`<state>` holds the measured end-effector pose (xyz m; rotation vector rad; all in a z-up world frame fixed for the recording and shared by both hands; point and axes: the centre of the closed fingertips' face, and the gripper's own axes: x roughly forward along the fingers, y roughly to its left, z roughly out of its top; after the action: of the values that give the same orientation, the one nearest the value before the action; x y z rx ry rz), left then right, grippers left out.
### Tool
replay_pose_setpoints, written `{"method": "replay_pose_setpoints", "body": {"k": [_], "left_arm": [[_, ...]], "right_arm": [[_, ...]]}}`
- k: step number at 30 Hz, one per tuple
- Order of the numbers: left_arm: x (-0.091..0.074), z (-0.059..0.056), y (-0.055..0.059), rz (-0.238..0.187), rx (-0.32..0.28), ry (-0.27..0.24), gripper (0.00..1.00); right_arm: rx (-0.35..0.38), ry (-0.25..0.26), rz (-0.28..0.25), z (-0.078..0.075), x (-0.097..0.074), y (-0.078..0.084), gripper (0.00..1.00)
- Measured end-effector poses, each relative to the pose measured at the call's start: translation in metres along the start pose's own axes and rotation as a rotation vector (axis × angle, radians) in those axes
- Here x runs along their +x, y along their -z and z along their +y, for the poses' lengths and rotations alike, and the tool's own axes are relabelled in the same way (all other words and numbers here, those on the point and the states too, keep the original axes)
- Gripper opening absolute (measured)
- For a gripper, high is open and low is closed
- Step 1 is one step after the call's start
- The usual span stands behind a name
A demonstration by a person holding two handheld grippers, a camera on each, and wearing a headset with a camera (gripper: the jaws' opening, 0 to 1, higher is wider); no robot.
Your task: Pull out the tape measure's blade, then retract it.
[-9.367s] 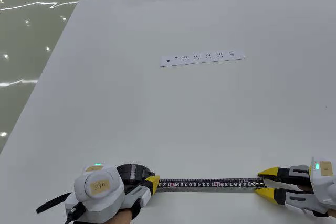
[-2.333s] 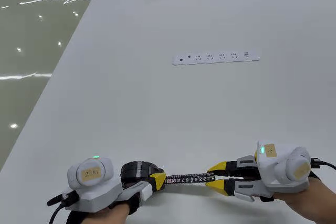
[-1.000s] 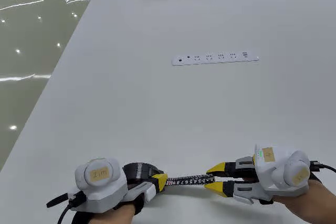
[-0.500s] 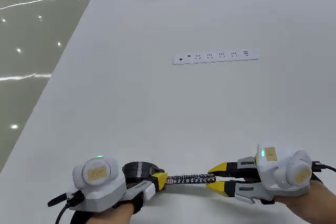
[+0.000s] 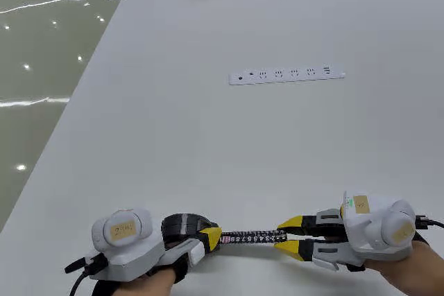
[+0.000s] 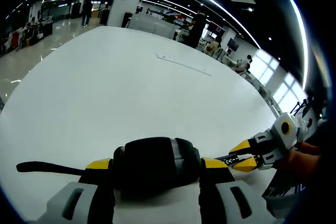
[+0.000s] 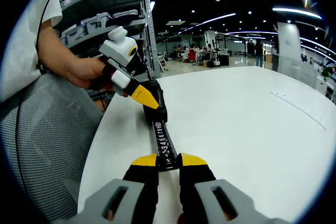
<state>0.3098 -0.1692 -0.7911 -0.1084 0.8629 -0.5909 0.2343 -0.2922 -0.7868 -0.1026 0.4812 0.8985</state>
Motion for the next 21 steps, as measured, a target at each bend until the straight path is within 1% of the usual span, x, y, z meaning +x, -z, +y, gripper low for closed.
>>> {"method": "replay_pose_setpoints", "body": {"k": [5, 10, 12, 13, 14, 16, 18, 21], "left_arm": [[0.0003, 0.0004, -0.0011, -0.01, -0.013, -0.001, 0.63], [0.0003, -0.0002, -0.0015, -0.014, -0.017, -0.001, 0.63], [-0.0006, -0.0001, -0.0041, -0.025, -0.07, 0.002, 0.63], [-0.0009, 0.001, -0.0043, -0.024, -0.074, 0.002, 0.63], [-0.0005, 0.0003, -0.0037, -0.02, -0.068, 0.001, 0.63], [0.0005, -0.002, -0.0021, -0.002, -0.026, -0.005, 0.63], [0.0006, -0.002, -0.0019, -0.005, -0.035, -0.006, 0.63], [-0.0002, -0.0018, -0.0011, 0.0, -0.032, -0.006, 0.62]], "right_arm": [[-0.004, 0.0, -0.007, -0.0011, -0.0003, -0.0037, 0.12], [-0.004, -0.003, -0.001, 0.0, -0.0007, -0.002, 0.12], [-0.007, -0.002, 0.006, 0.0007, -0.0004, -0.0003, 0.12], [-0.006, -0.003, 0.007, 0.0012, -0.0006, 0.0001, 0.12], [-0.003, -0.001, 0.005, 0.001, -0.0005, 0.0006, 0.12], [-0.004, -0.002, 0.007, 0.0016, -0.0003, 0.0017, 0.12], [-0.005, -0.005, 0.014, 0.0027, 0.0002, 0.0044, 0.12], [-0.006, -0.002, 0.009, 0.0028, -0.0001, 0.0029, 0.12]]}}
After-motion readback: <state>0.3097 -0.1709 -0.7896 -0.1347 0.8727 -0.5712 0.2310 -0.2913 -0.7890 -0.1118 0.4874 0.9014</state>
